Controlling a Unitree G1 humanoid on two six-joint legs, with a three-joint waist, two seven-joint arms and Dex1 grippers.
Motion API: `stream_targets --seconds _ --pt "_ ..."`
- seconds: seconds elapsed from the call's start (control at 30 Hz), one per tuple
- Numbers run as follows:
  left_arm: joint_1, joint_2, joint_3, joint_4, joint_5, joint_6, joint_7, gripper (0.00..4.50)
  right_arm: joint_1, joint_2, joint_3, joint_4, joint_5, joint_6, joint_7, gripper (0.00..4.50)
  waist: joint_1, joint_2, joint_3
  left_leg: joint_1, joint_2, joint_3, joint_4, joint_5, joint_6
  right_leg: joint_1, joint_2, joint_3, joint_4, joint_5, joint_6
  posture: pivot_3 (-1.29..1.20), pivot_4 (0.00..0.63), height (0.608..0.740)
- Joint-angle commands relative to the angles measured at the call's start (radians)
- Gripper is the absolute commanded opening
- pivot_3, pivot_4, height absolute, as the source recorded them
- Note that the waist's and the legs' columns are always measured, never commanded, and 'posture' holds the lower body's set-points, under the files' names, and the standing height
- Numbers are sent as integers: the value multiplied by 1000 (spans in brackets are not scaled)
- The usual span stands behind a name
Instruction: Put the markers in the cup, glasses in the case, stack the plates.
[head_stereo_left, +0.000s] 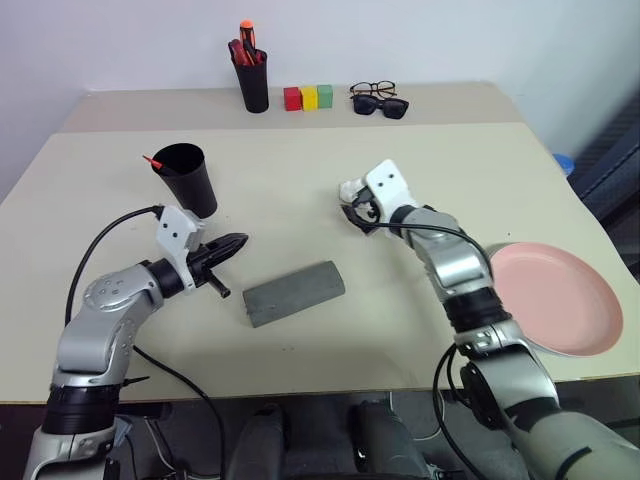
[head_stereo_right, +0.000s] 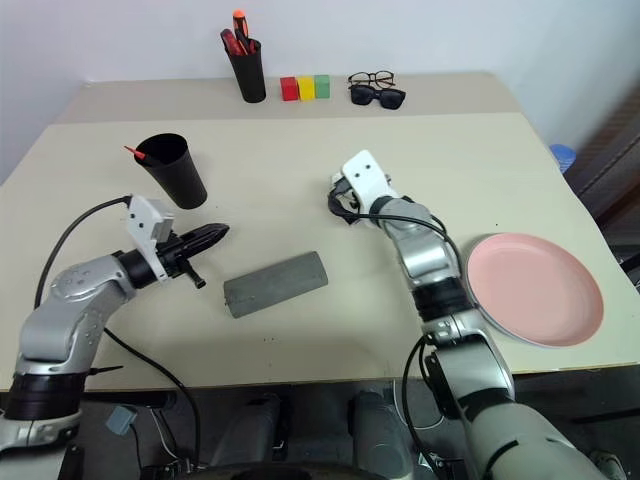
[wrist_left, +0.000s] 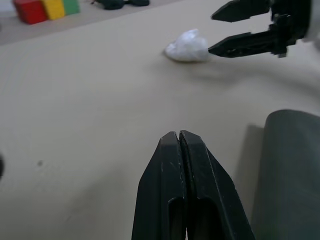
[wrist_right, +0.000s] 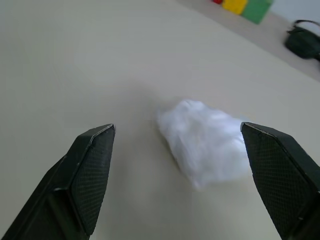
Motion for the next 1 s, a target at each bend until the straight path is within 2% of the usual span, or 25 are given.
stream_targets --seconds 0.03,0.07,0.17,0.37,0.4,0.53,0.6,0.73,0.83,1.0 --pt "47 5 56 -106 -25 17 46 0 -122 20 -1 273 -34 -129 -59 4070 -4 0 0 0 0 1 0 0 0 0 0 0 0 0 0 0 150 740" --pt "61 6 63 -122 -28 22 55 0 -147 22 -2 339 -42 -155 -74 4070 -5 0 0 0 0 1 0 0 0 0 0 0 0 0 0 0 150 740" --pt "87 8 79 -151 -37 34 72 0 -195 24 -14 464 -41 -213 -85 3238 -5 0 0 0 0 0 0 0 0 -1 0 0 1 0 0 0 150 740" --pt "101 8 86 -165 -46 38 91 0 -226 24 -33 548 -33 -260 -85 251 -6 0 0 1 0 1 0 0 0 -1 1 1 1 0 0 0 150 740" --pt "100 8 85 -165 -48 39 91 0 -225 24 -34 548 -34 -265 -84 51 -6 0 0 1 0 1 0 0 0 -1 1 1 1 0 0 0 150 740" --pt "79 -5 48 -140 -34 25 86 0 -189 -13 -26 459 -58 -263 -114 51 -4 0 0 0 0 0 0 0 0 -1 1 1 1 0 0 0 150 740" --pt "52 -22 21 -122 -29 17 86 0 -118 -66 -34 299 -68 -216 -105 51 1 0 0 0 0 0 0 0 0 -1 1 0 1 0 0 0 150 740" --pt "-9 -53 -37 -70 -19 4 70 0 181 -239 -99 -290 -54 -22 -7 51 25 1 0 -4 0 -2 1 0 0 -2 0 -1 0 0 0 0 150 740" --pt "-53 -68 -77 -12 -10 -14 44 0 393 -355 -217 -655 12 162 81 51 29 1 0 -5 0 -2 2 0 0 -4 0 -1 -1 0 0 0 150 740" --pt "-146 -95 -145 116 21 -60 -19 0 703 -495 -446 -1024 82 350 187 51 22 2 -1 -2 0 -1 2 0 0 -1 2 0 0 0 0 0 150 740"
